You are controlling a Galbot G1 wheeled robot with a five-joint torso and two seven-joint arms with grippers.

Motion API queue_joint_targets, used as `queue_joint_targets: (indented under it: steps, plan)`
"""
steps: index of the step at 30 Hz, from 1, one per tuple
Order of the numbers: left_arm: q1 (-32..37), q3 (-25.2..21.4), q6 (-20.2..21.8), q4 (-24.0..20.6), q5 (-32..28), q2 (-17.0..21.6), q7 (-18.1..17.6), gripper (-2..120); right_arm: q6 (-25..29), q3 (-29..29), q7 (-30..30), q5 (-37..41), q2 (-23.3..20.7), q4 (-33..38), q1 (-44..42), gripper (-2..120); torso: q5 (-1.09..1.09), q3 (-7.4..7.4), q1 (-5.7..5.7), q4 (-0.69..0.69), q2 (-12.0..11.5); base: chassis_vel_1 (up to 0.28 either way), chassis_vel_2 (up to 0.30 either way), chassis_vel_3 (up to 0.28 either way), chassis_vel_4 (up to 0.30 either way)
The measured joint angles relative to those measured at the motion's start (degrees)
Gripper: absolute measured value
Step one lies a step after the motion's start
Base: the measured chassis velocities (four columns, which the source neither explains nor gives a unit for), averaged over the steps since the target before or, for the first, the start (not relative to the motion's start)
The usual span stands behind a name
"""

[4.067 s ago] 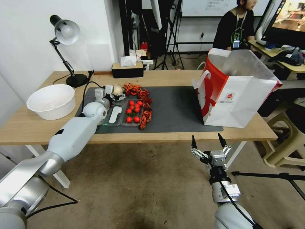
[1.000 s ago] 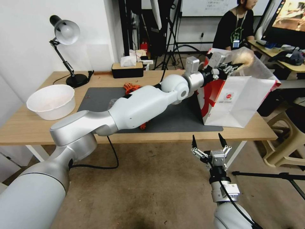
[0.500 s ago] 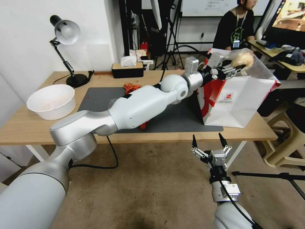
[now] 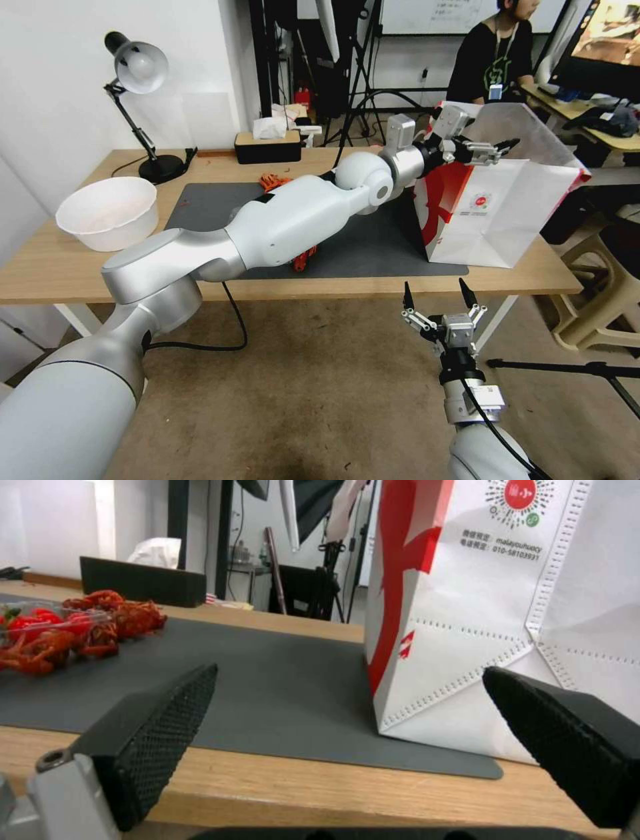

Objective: Pick up the trash from the table and place it into the takeout bag.

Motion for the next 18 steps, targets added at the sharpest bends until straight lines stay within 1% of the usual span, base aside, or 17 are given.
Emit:
queue_joint_targets:
  steps: [3, 4, 5, 7, 8, 11, 12, 13, 14, 15, 18]
  plan:
    - [0.5, -3.4, 0.0, -2.2, 0.0, 1.7, -1.6, 100, 0.0, 0.0, 0.0, 0.0, 0.0, 0.1, 0.0, 100, 0.0, 0.0, 0.0, 0.0, 0.0, 0.0, 0.0, 0.0, 0.0]
    - [0.5, -3.4, 0.0, -2.2, 0.0, 1.7, -1.6, 100, 0.0, 0.0, 0.0, 0.0, 0.0, 0.1, 0.0, 100, 0.0, 0.0, 0.0, 0.0, 0.0, 0.0, 0.0, 0.0, 0.0]
    - [0.8, -4.2, 0.0, -3.1, -0.1, 2.6, -2.2, 100, 0.0, 0.1, 0.0, 0.0, -0.1, 0.2, 0.1, 100, 0.0, 0.0, 0.0, 0.0, 0.0, 0.0, 0.0, 0.0, 0.0]
    - [2.0, -6.1, 0.0, -5.8, -0.1, 5.8, -3.9, 100, 0.0, 0.1, 0.0, 0.0, -0.1, 0.2, 0.1, 100, -0.01, 0.0, 0.0, 0.01, 0.0, 0.0, 0.0, 0.0, 0.0]
    - [2.0, -6.1, 0.0, -5.8, -0.1, 5.8, -3.9, 100, 0.0, 0.1, 0.0, 0.0, -0.1, 0.2, 0.1, 100, -0.01, 0.0, 0.0, 0.01, 0.0, 0.0, 0.0, 0.0, 0.0]
    - [4.2, -8.2, 0.2, -9.8, -0.1, 10.9, -5.5, 100, 0.0, 0.0, 0.0, 0.0, -0.1, 0.2, 0.1, 100, -0.02, 0.0, 0.0, 0.02, 0.0, 0.0, 0.0, 0.0, 0.0]
    - [4.2, -8.2, 0.2, -9.8, -0.1, 10.9, -5.5, 100, 0.0, 0.0, 0.0, 0.0, -0.1, 0.2, 0.1, 100, -0.02, 0.0, 0.0, 0.02, 0.0, 0.0, 0.0, 0.0, 0.0]
    - [5.4, -9.3, 0.2, -11.3, 0.1, 12.9, -6.0, 100, 0.0, 0.0, 0.0, 0.0, 0.0, 0.2, 0.1, 100, -0.02, 0.0, 0.0, 0.04, 0.0, 0.0, 0.0, 0.0, 0.0]
    - [6.8, -10.5, 0.3, -12.8, 0.3, 14.8, -6.5, 100, 0.0, -0.1, 0.0, 0.0, 0.0, 0.2, 0.2, 100, -0.03, 0.0, 0.0, 0.03, 0.0, 0.0, 0.0, 0.0, 0.0]
    - [6.8, -10.5, 0.3, -12.8, 0.3, 14.8, -6.5, 100, 0.0, -0.1, 0.0, 0.0, 0.0, 0.2, 0.2, 100, -0.03, 0.0, 0.0, 0.03, 0.0, 0.0, 0.0, 0.0, 0.0]
    - [10.3, -13.2, 0.5, -15.6, 1.3, 18.9, -7.0, 100, 0.0, -0.2, 0.0, 0.0, 0.0, 0.2, 0.1, 100, -0.03, 0.0, 0.0, 0.02, 0.0, 0.0, 0.0, 0.0, 0.0]
